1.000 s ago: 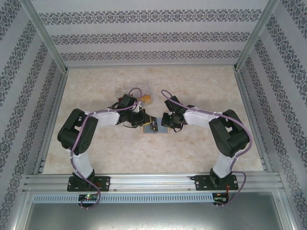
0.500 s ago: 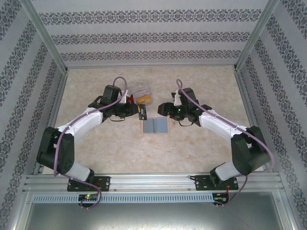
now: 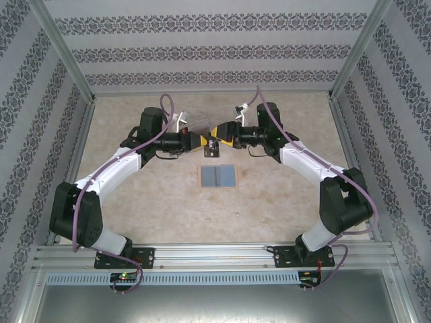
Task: Take the credit cards out of the card holder
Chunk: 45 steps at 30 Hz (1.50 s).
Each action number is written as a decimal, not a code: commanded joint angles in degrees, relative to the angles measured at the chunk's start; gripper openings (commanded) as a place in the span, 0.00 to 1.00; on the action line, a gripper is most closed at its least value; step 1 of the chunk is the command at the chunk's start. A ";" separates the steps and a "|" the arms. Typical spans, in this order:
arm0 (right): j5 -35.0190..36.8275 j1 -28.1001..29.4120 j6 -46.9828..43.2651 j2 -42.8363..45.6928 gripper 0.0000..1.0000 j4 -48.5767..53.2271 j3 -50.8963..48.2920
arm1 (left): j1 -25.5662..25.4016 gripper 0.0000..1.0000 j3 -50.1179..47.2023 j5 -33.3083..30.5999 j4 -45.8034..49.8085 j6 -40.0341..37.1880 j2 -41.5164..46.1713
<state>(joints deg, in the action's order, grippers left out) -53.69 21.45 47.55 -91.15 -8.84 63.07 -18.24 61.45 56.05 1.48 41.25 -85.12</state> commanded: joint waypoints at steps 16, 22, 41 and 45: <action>-4.18 -1.26 15.66 -1.39 0.06 -17.82 -1.93 | 0.94 0.11 -5.82 0.08 -22.16 19.17 2.50; 2.82 -0.25 24.66 -1.66 0.06 -27.10 -3.24 | 0.38 0.36 -12.42 -6.74 -36.30 30.02 4.35; 6.79 1.38 29.53 -2.05 0.09 -29.83 -4.20 | -0.65 0.33 -11.98 -8.17 -44.62 35.07 2.02; 6.41 1.42 29.36 -2.45 0.10 -29.79 -3.67 | -0.71 0.16 -10.76 -7.93 -45.71 35.12 1.09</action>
<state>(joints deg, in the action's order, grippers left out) -46.76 22.31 76.69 -92.53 -36.32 58.33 -18.37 48.36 47.88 -39.59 76.25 -83.46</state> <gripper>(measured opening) 0.096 0.206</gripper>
